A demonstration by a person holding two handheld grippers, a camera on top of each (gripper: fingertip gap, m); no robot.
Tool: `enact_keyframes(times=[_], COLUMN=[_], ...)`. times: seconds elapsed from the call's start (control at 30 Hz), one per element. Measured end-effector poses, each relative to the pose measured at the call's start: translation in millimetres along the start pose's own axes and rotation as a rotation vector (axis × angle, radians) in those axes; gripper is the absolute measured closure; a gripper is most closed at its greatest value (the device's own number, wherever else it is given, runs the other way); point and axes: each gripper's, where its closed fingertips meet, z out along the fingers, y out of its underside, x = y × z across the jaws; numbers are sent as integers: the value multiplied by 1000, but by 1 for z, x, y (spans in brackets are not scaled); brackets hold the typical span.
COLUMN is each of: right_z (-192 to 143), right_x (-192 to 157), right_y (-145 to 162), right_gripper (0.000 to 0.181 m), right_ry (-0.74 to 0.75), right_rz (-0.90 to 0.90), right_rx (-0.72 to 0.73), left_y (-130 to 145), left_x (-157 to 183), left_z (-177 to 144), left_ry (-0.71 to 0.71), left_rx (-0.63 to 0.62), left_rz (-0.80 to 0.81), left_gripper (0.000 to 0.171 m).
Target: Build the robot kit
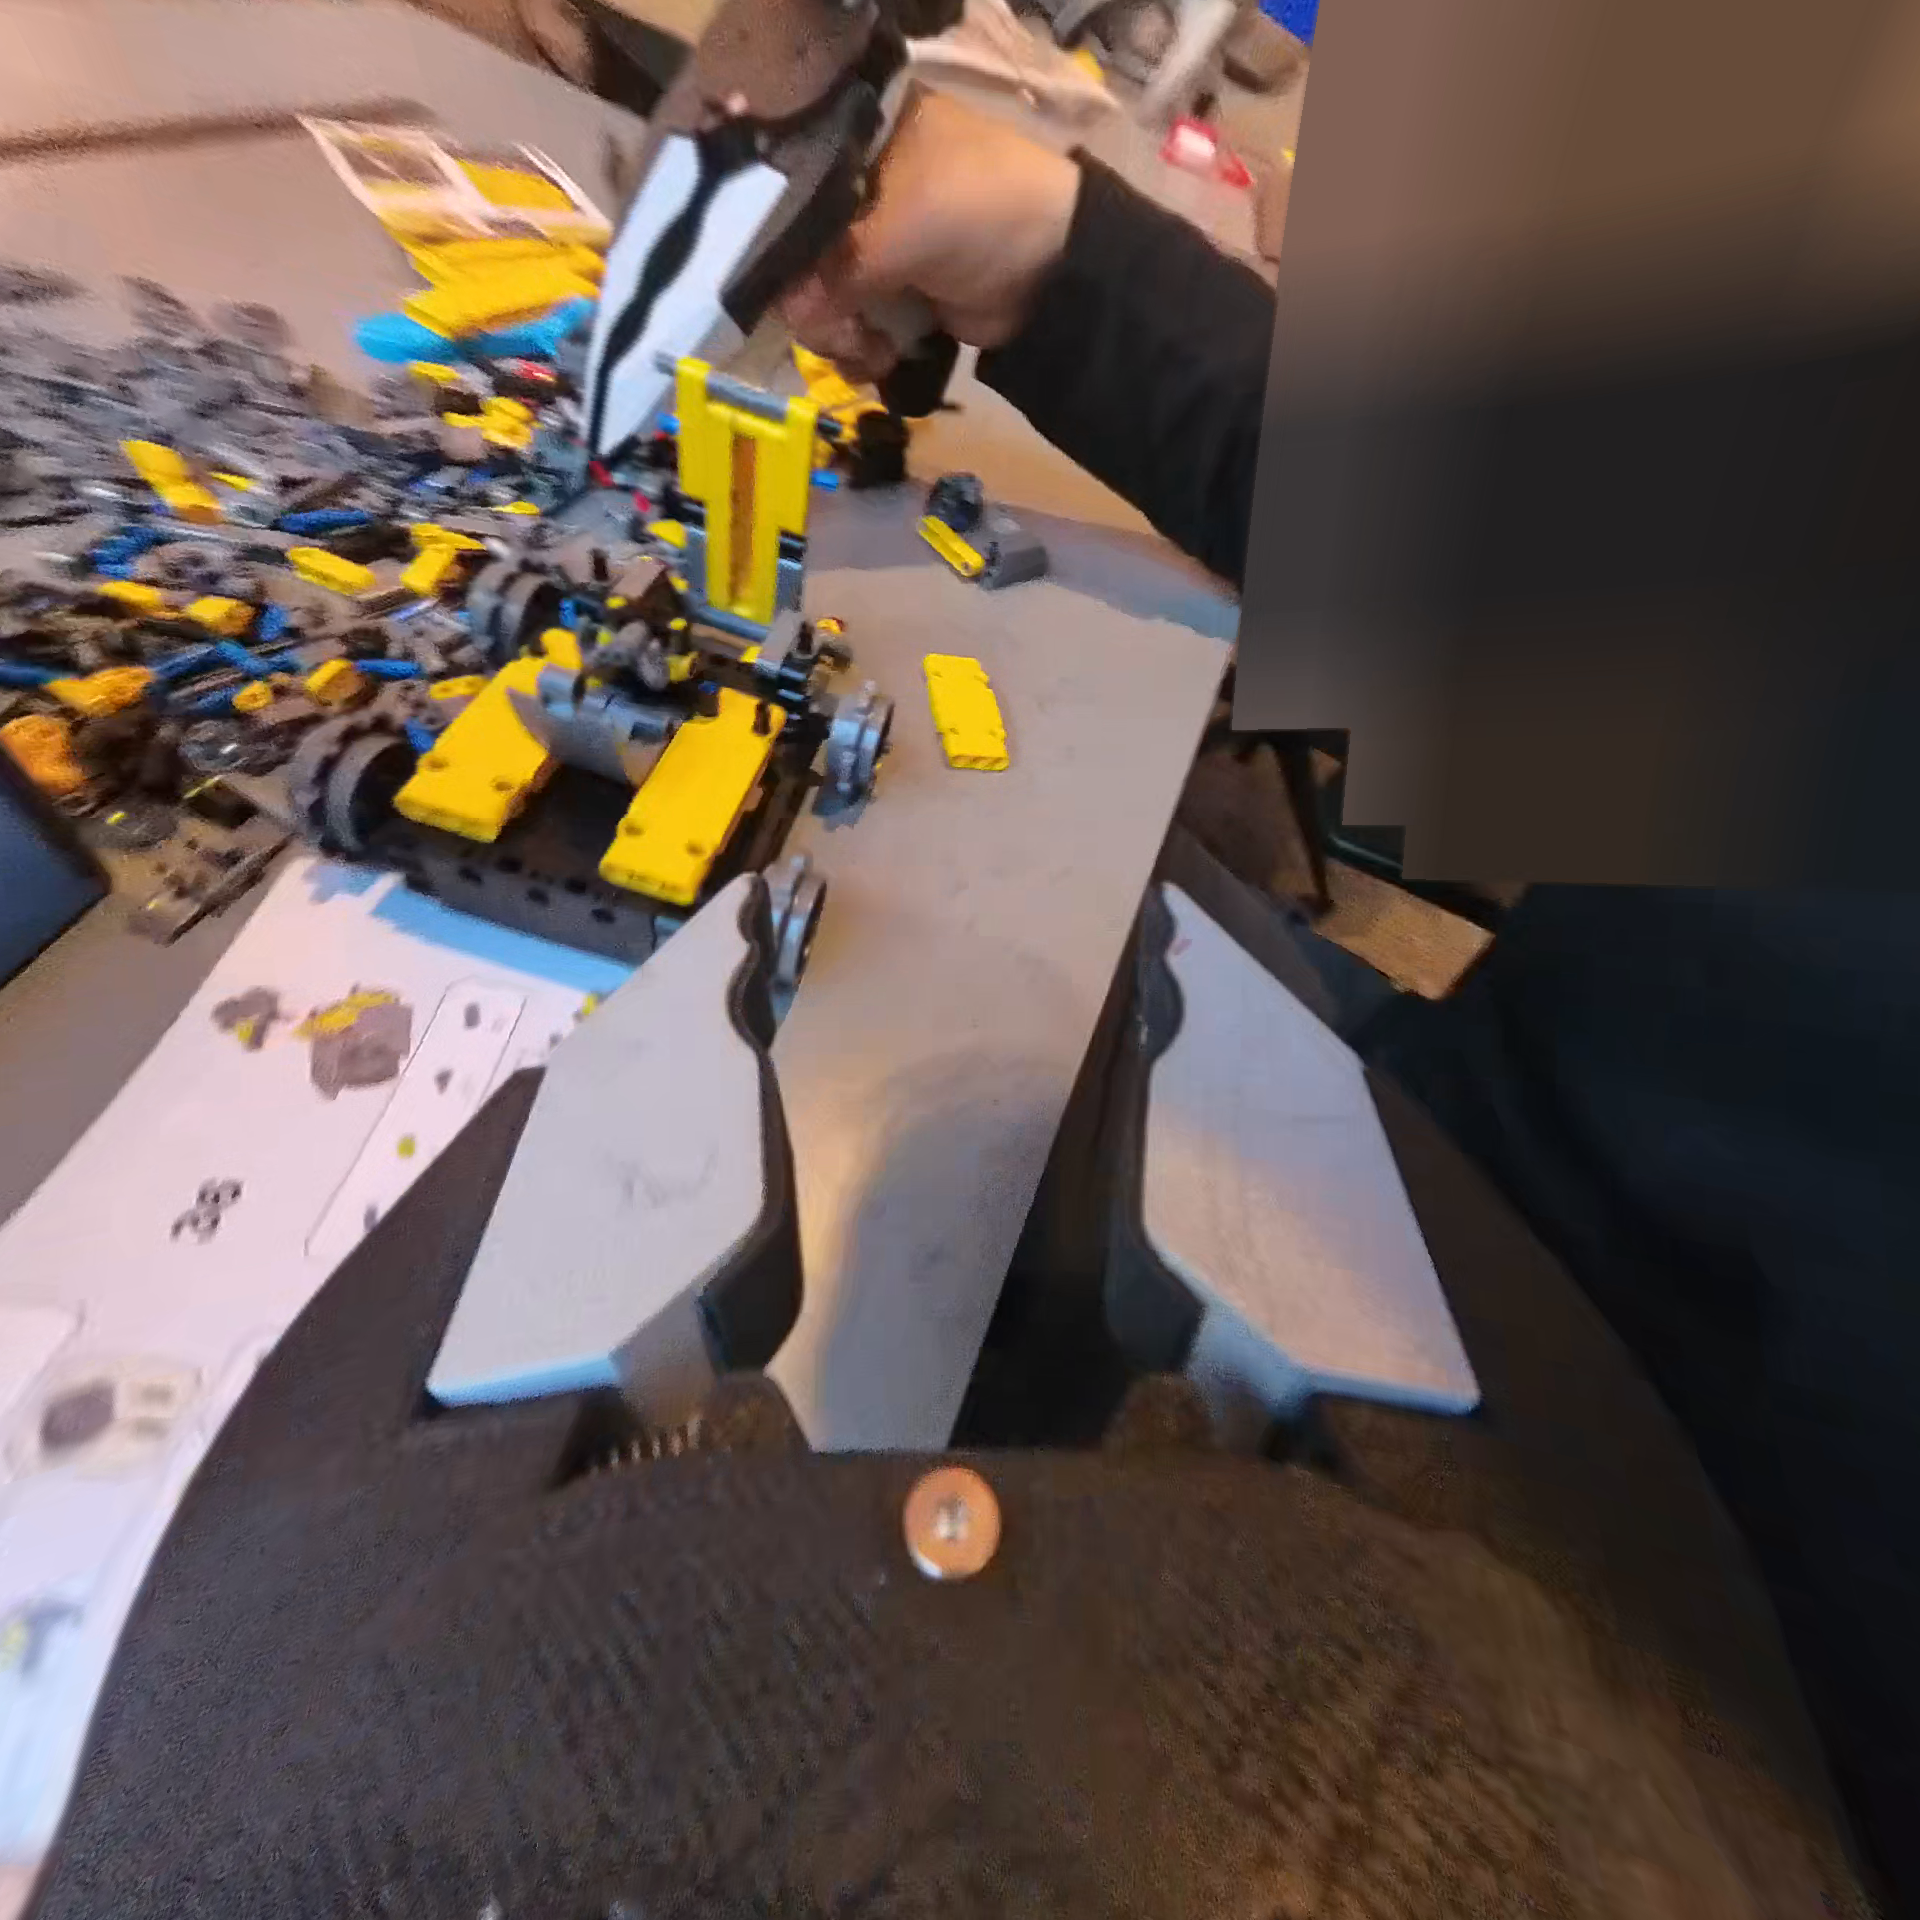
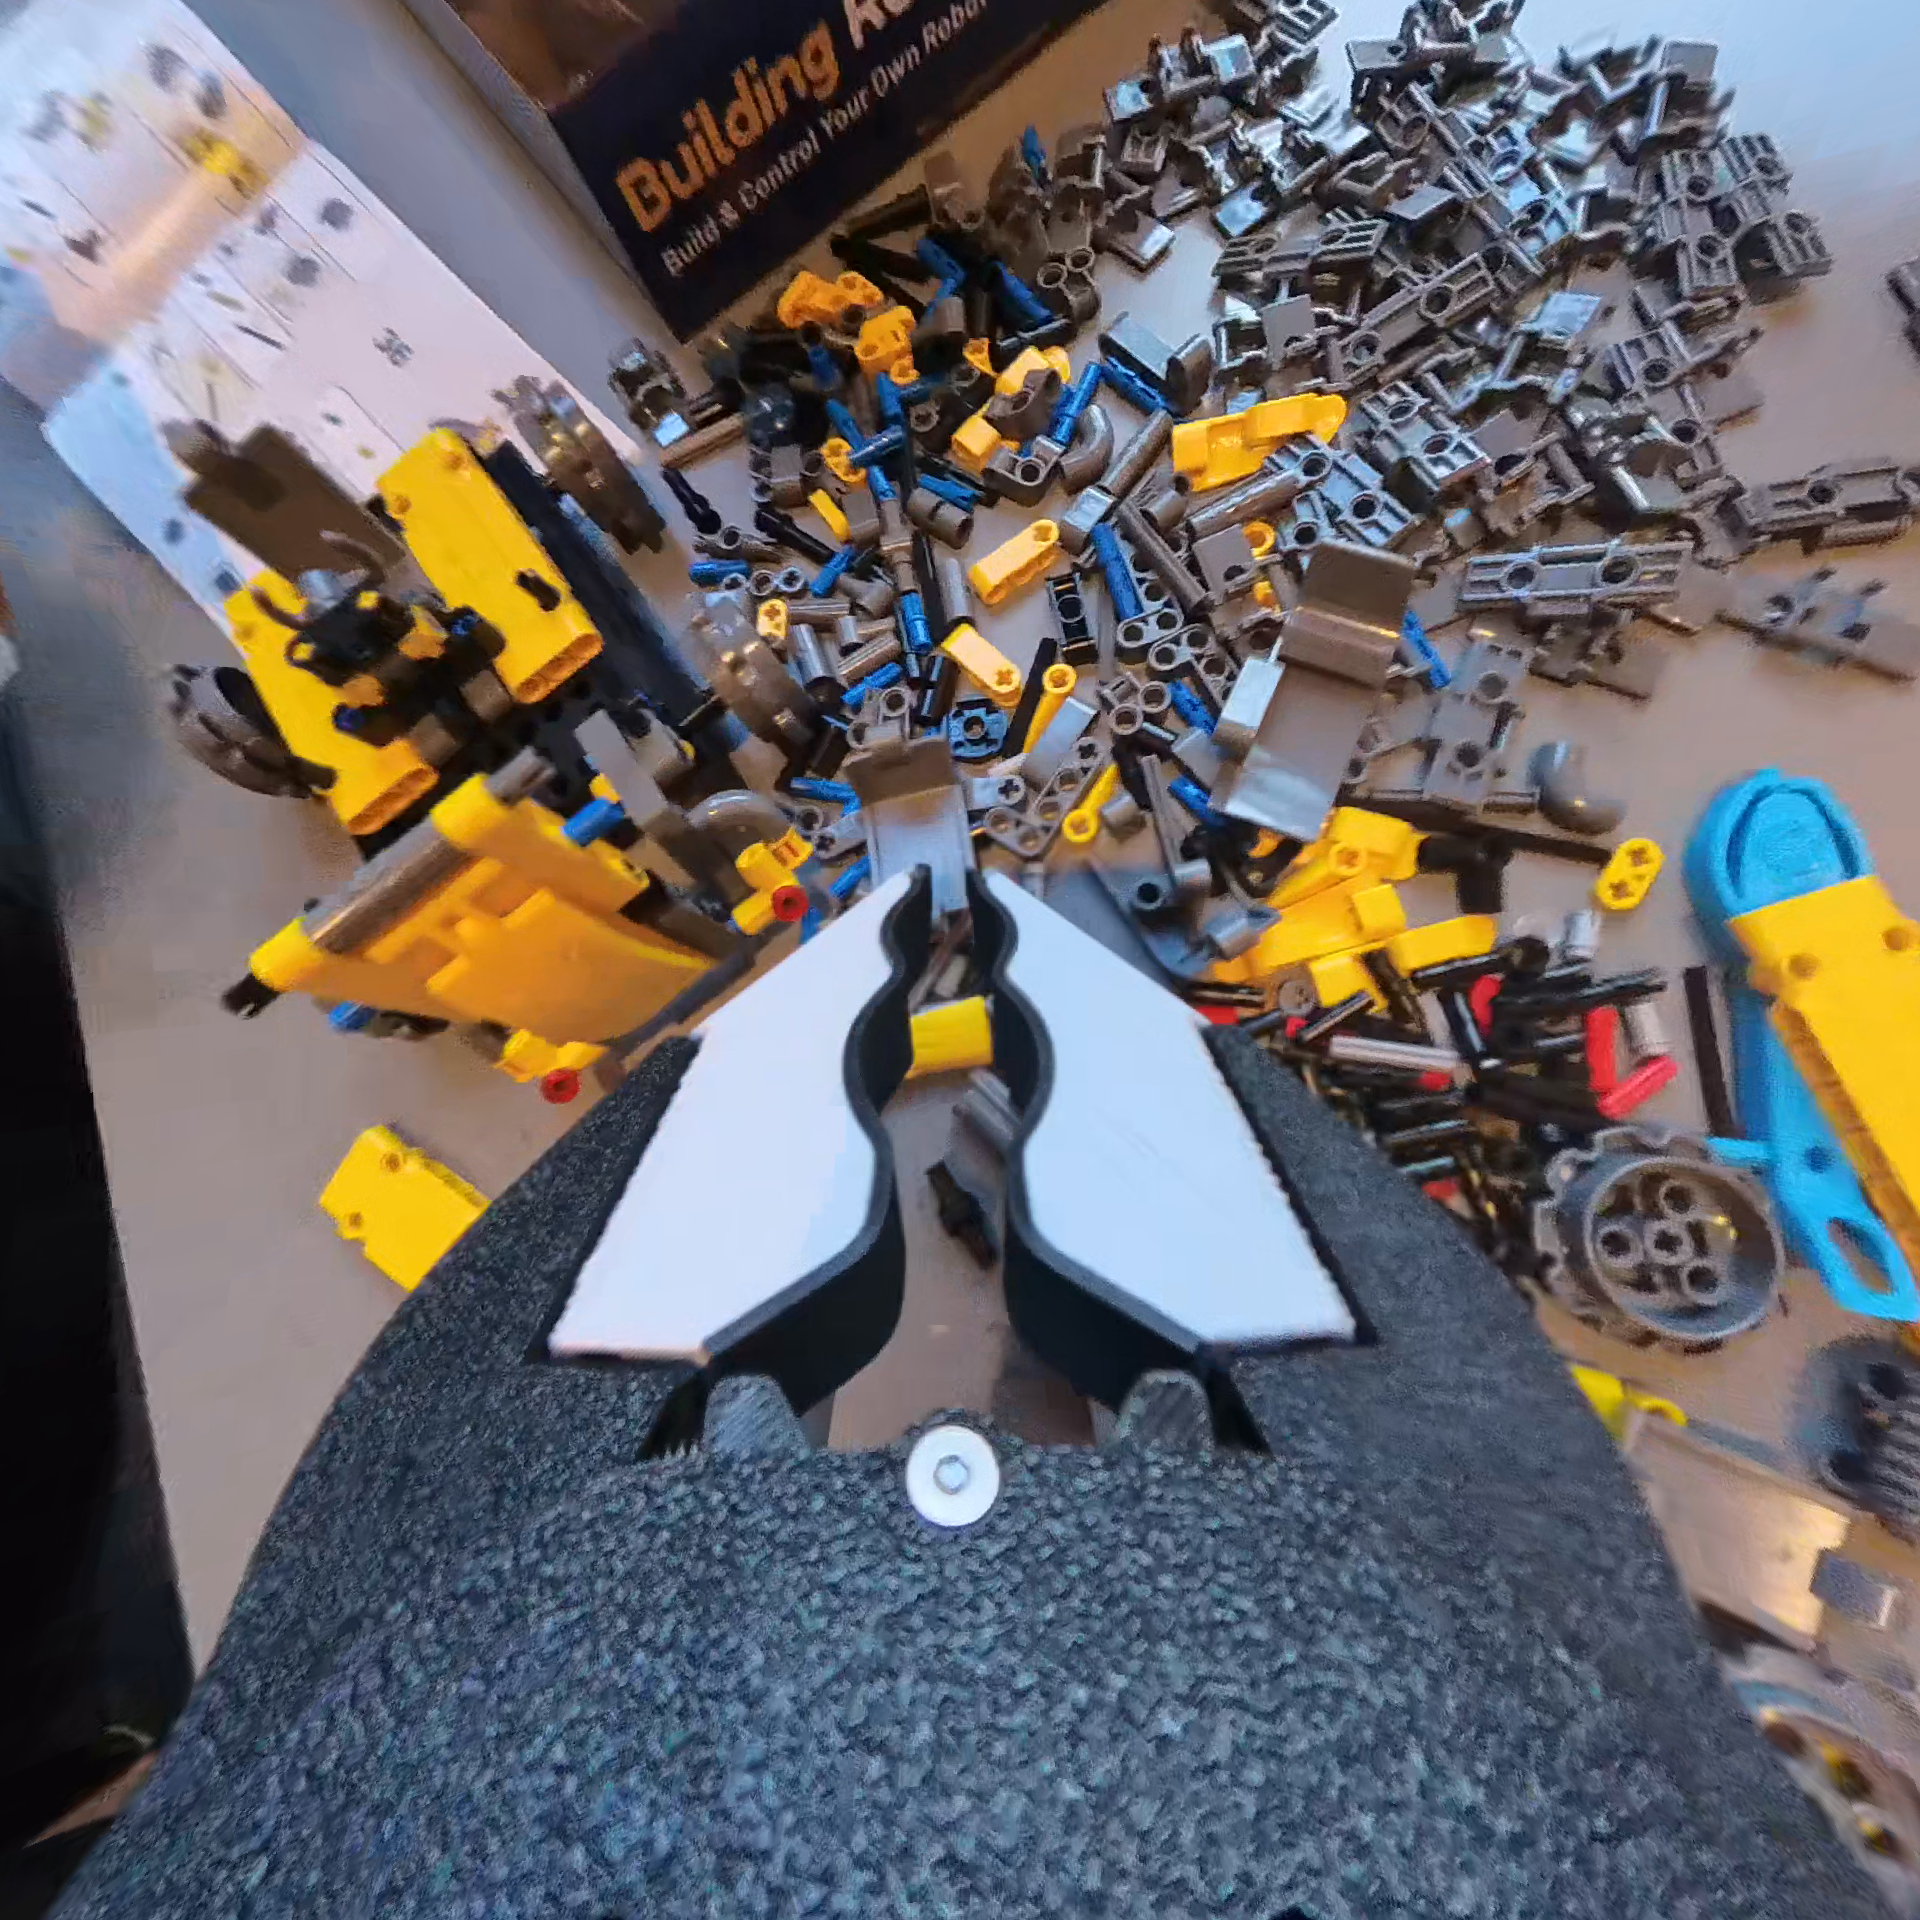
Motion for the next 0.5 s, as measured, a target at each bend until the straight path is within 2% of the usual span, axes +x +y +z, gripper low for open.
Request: enact_keyframes(times=[0.07, 0.27, 0.4, 0.5], right_z=[-6, -37, -56, -72], right_x=[4, 17, 49, 55], right_y=[5, 1, -3, -11], right_gripper=[174, 176, 179, 179], right_ry=[58, 170, 309, 278], right_rz=[-10, -48, 18, 112], right_rx=[22, 158, 283, 421], left_y=[-21, -94, -98, -94], left_x=[-8, -77, -103, -127], left_z=[6, 32, 77, 116], left_ry=[25, -257, -287, -264], left_rx=[-35, -169, -374, -563], left_rz=[34, 168, 242, 332], left_gripper=[107, 132, 142, 145])
